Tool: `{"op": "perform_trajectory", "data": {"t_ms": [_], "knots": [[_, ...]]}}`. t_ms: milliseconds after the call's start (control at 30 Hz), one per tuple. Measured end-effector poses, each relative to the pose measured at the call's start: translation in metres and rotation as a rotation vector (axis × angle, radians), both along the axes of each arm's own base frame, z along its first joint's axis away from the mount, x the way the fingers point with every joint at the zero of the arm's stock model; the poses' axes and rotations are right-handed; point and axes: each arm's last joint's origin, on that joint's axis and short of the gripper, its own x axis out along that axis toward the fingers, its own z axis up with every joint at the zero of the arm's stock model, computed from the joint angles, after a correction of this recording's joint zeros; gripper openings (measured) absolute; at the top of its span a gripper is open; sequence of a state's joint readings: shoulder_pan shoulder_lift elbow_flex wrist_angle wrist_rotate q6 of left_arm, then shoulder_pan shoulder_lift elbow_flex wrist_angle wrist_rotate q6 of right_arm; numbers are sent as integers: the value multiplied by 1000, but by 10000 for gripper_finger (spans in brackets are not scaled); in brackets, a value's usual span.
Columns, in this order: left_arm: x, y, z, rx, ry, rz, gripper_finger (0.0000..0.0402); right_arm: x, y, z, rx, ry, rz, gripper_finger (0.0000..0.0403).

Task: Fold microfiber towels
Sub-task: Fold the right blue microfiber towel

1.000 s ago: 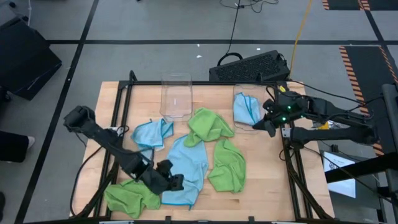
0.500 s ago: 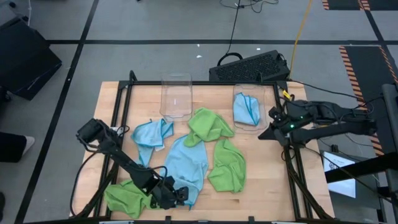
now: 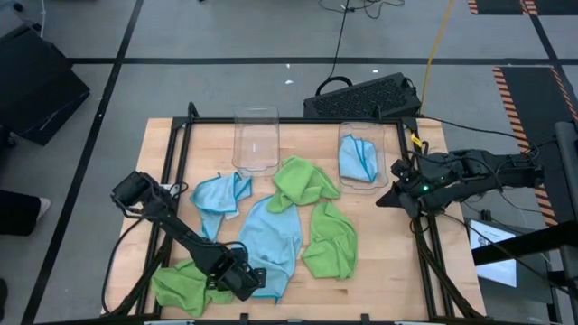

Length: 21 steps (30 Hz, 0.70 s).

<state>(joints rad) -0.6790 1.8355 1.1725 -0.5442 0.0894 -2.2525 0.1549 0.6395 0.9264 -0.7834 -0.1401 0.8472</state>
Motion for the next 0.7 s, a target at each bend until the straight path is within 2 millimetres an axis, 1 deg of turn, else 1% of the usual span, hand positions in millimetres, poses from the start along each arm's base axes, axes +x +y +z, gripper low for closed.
{"op": "perform_trajectory", "data": {"t_ms": [133, 233, 500, 600, 700], "knots": [[-3, 4, -3, 60, 10, -33, 260, 1, 0, 0, -31, -4, -11, 2], [-7, 8, -8, 67, 54, -61, 238, 1, 0, -1, -37, -4, -15, 2], [-12, 12, -21, 54, 60, -74, 179, 2, 0, -1, -44, -3, -10, 2], [-14, 13, -26, 37, 42, -83, 152, 2, 0, -1, -54, -6, -3, 2], [-15, 15, -28, 36, 25, -117, 114, 2, 0, -1, -59, -8, 0, 2]]}}
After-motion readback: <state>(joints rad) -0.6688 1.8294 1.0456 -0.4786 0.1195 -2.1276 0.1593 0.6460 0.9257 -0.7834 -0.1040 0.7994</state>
